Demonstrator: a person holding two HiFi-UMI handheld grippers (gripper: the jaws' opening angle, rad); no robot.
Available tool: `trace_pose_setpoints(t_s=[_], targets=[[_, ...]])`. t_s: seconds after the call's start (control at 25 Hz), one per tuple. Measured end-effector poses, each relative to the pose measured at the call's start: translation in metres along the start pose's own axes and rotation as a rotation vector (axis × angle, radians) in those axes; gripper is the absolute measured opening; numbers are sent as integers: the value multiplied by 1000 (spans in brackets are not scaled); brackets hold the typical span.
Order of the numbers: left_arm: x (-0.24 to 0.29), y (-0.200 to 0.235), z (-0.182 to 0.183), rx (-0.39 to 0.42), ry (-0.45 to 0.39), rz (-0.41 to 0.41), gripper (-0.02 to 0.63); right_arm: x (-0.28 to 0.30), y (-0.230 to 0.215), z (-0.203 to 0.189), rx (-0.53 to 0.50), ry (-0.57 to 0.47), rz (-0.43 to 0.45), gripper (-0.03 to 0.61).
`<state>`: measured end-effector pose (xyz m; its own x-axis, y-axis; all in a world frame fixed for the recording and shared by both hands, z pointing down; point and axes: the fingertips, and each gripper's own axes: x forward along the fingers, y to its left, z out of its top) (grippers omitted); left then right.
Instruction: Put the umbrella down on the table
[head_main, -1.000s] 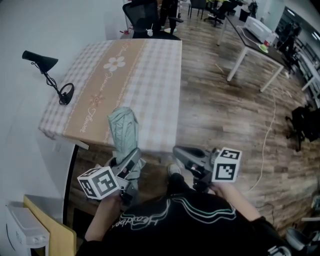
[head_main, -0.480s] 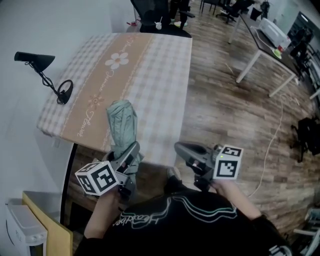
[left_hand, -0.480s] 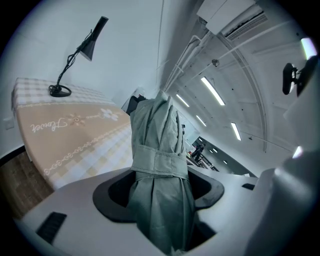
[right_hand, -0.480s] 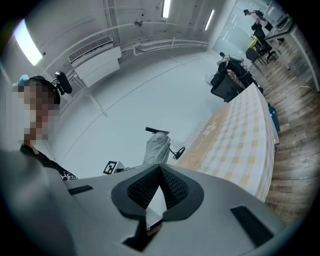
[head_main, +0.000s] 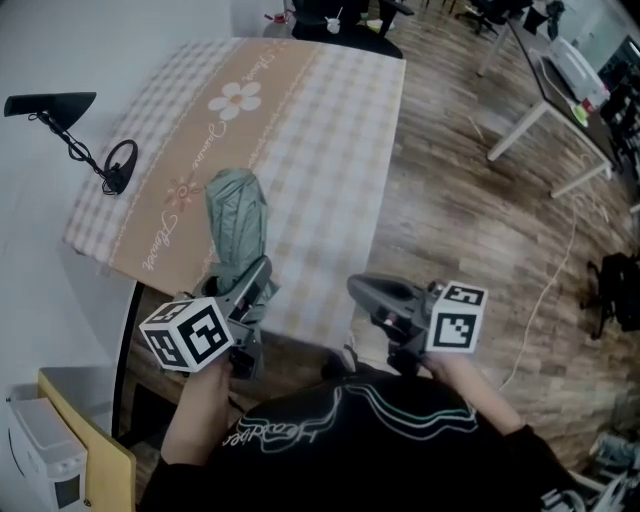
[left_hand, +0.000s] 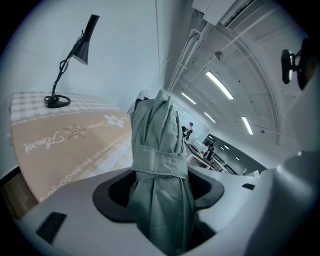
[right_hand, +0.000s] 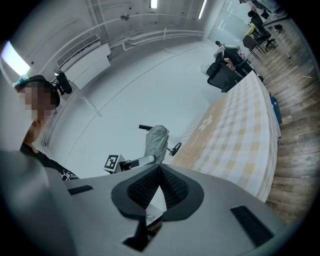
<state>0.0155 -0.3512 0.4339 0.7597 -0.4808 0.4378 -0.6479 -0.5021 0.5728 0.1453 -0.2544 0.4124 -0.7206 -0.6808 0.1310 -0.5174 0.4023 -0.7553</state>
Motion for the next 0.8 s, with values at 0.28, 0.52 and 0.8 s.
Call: trace_pose_setpoints(t_s=[0.28, 0.52, 0.8], targets=[[36, 29, 4, 78, 35, 131, 267, 8, -34, 19, 24, 43, 1, 12], [66, 58, -8, 93, 80, 213, 267, 10, -57, 27, 42, 74, -7, 12], [95, 86, -33, 118, 158, 298, 267, 13, -75, 36, 49, 94, 3, 12]])
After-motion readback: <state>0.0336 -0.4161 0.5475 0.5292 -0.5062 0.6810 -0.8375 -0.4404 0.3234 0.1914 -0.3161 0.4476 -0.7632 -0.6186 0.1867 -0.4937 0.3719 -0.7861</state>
